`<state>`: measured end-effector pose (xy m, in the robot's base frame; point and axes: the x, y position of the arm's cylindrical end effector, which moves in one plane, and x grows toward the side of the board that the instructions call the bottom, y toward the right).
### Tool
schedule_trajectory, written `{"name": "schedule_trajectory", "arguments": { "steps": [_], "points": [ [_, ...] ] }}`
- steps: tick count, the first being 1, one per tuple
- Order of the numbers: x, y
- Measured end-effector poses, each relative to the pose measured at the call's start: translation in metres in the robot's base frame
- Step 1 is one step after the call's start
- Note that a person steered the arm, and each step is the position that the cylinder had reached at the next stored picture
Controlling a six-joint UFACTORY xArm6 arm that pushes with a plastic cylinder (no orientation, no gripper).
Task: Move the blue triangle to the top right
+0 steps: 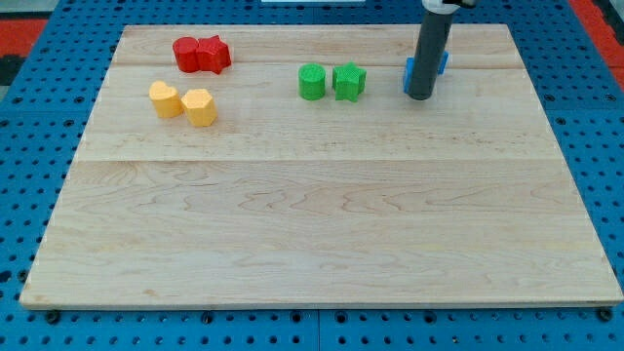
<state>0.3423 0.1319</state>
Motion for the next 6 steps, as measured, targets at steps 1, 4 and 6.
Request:
{"name": "schedule_trajectory", "arguments": {
  "steps": [1, 4, 6],
  "points": [
    [0.011, 0.077],
    [-0.127, 0.019],
    [-0.065, 0.006]
  ]
}}
